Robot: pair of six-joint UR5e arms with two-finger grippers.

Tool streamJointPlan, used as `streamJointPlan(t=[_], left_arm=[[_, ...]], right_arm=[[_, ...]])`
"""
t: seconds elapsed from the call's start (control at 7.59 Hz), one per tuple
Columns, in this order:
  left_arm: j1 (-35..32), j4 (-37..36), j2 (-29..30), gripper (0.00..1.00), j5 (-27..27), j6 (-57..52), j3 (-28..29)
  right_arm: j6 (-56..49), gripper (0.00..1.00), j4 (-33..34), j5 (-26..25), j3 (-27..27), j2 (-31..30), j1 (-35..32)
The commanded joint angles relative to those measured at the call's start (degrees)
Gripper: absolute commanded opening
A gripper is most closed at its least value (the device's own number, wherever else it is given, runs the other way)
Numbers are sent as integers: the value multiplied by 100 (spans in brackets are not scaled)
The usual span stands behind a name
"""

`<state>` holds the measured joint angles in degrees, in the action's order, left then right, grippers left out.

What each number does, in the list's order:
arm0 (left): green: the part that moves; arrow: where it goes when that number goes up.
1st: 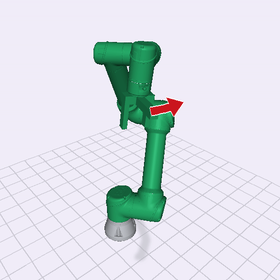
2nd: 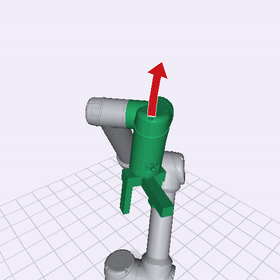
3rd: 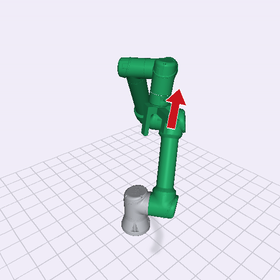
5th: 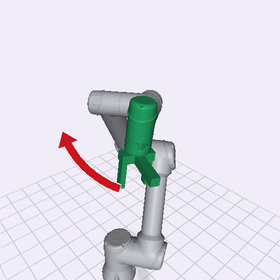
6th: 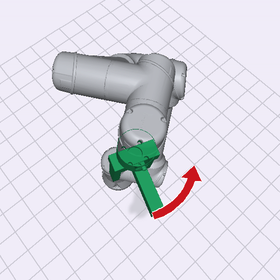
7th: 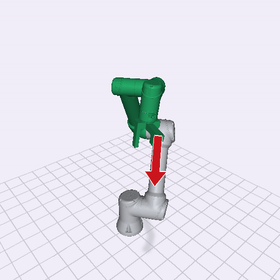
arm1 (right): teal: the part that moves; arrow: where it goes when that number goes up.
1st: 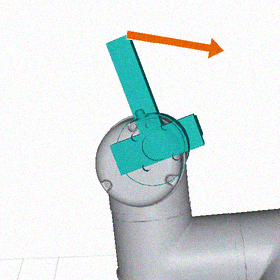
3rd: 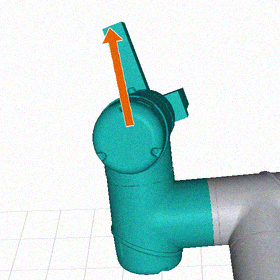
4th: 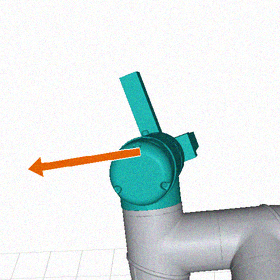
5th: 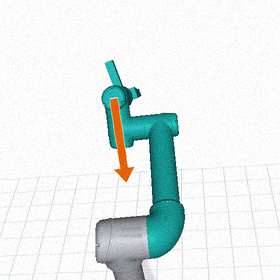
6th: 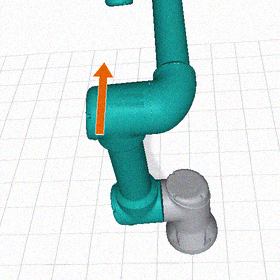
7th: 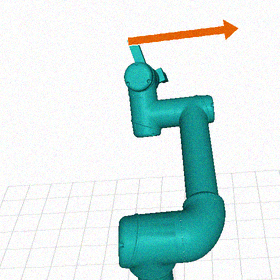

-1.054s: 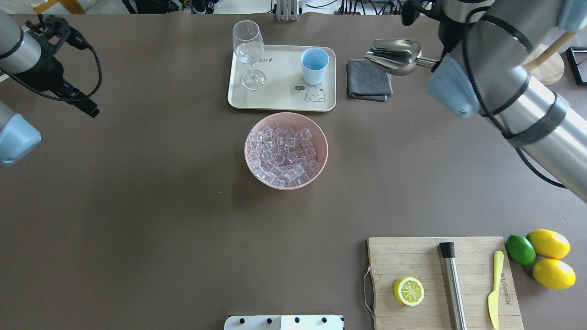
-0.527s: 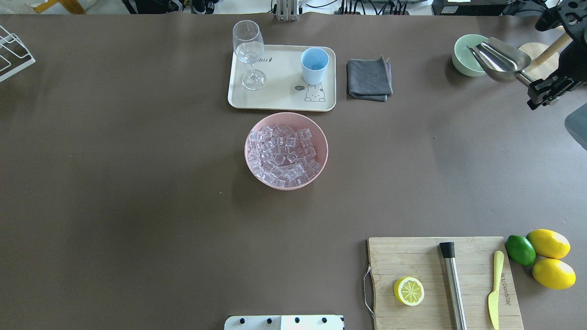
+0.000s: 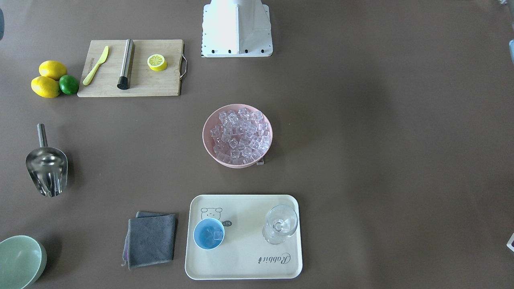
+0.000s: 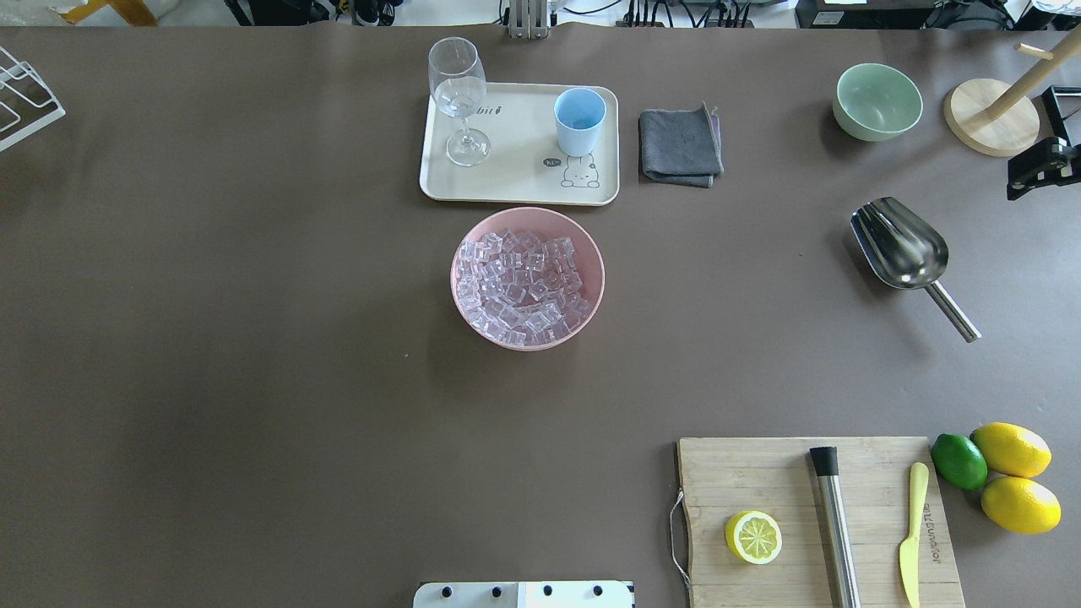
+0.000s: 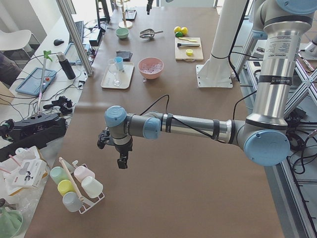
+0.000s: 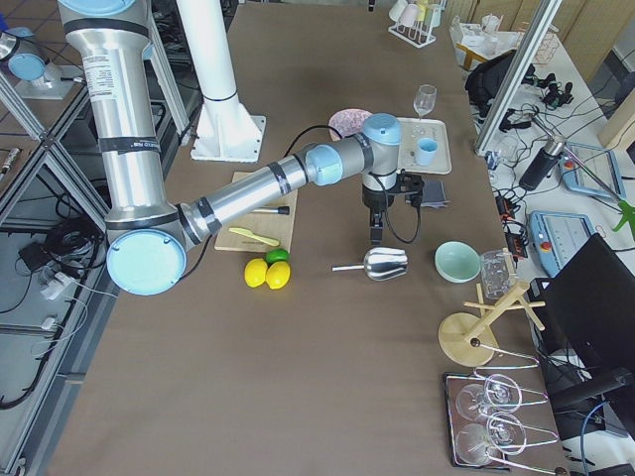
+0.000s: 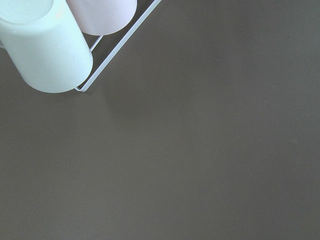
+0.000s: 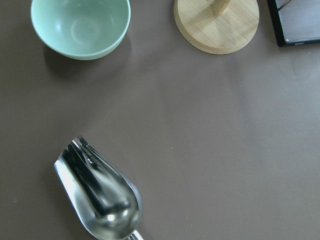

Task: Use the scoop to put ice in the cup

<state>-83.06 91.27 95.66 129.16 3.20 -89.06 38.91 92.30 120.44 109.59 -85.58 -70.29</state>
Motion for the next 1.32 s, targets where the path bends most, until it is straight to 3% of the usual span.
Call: streamJointPlan(t=[0.0, 0.13, 1.19], left_arm=[[-192, 5, -56, 99, 13, -487, 169], [-201, -3, -47, 99, 13, -478, 178], [-210, 5, -74, 99, 276, -469, 170]], right_arm=[[-1132, 100, -221, 484, -77, -562, -561], [-1288, 100, -221, 924, -339, -617, -965], [-1630, 100, -221, 920, -412, -785, -1031]])
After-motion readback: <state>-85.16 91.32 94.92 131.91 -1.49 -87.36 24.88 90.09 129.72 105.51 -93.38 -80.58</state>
